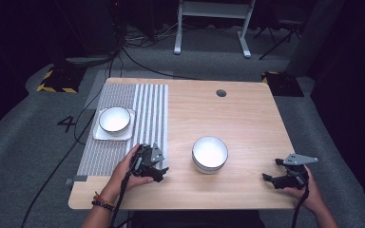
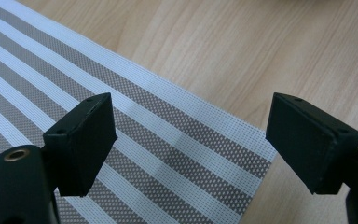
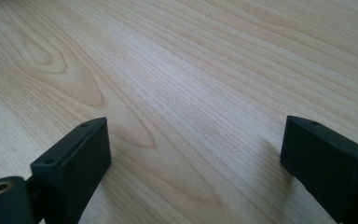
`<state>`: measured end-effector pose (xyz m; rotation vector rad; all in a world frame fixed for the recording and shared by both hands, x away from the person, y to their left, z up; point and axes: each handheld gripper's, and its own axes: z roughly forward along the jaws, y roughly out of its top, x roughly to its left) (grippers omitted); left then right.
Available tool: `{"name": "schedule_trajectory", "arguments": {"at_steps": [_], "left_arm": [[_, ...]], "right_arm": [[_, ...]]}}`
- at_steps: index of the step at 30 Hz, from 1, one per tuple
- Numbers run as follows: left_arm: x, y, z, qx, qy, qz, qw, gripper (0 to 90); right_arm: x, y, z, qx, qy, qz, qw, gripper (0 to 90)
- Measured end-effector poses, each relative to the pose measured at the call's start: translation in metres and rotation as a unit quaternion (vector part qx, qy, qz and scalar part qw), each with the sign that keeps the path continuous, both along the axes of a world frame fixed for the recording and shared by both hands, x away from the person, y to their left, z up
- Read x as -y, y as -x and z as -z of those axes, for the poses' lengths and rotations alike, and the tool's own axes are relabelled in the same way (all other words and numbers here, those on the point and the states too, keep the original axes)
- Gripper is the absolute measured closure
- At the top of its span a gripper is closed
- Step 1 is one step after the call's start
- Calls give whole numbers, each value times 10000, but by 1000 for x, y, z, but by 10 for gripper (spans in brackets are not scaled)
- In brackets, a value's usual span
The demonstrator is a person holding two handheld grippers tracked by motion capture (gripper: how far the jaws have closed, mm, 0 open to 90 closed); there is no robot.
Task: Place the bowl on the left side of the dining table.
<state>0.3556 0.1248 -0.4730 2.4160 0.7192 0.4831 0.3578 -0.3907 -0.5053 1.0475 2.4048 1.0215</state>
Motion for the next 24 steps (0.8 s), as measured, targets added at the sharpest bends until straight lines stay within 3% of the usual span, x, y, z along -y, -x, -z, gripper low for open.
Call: {"name": "schedule_trajectory", "arguments": {"at_steps": [12,18,20,22,24], "left_arm": [[-4,8,17,-242,-25,50,9997,160],[-10,11,20,-269,172,-51,9995,159],[-12,14,22,-400,288,-161,9987,158],[-16,13,23,-363,367,-58,9986,159],[-19,14,24,-458,470,-90,9978,158]], "right_arm": [[0,0,0,-1,-1,1,10000,87],[0,0,0,0,-1,0,10000,87],[0,0,0,-1,-2,1,10000,87],[0,0,0,-1,-1,1,10000,87],[0,0,0,0,-4,3,10000,87]]}}
